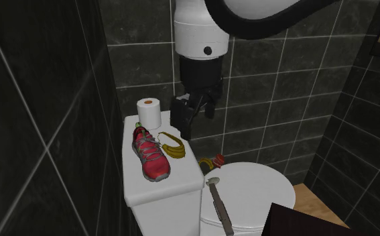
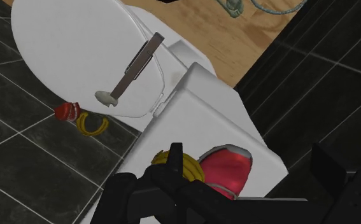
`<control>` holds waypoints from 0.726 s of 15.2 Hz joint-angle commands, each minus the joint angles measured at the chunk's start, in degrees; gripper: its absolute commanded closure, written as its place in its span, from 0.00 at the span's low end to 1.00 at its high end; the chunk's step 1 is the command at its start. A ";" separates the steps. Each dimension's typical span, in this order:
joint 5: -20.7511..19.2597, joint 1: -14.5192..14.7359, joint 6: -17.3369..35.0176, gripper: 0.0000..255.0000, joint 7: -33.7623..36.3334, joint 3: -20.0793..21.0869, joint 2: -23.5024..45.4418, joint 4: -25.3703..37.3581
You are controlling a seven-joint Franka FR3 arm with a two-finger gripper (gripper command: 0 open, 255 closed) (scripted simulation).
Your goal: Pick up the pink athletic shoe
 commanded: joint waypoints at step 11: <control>-2.95 -1.81 4.52 0.00 3.24 -1.02 26.61 20.76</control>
